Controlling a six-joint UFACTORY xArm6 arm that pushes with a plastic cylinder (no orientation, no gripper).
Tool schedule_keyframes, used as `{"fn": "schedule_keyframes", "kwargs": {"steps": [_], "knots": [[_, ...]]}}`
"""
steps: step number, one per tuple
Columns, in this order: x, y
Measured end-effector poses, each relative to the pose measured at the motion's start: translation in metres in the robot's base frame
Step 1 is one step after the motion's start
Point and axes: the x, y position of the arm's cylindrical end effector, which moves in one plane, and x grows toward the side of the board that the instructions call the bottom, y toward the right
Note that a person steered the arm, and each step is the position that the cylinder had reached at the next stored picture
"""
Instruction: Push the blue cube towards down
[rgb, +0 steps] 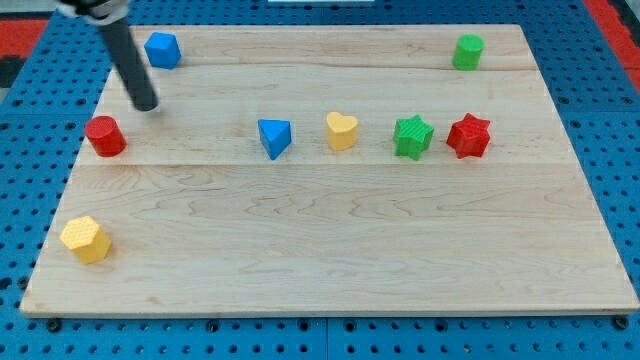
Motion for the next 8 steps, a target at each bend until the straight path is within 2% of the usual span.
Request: {"fn": "schedule_keyframes", "kwargs": {"steps": [1,2,3,4,5,6,7,8], "knots": [[-0.047,0.065],[-0.105,0.071],[-0.145,-0.011],[-0.117,-0.042],[-0.078,0.015],[-0.068,0.029],[-0.038,0.017],[-0.057,0.000]]}}
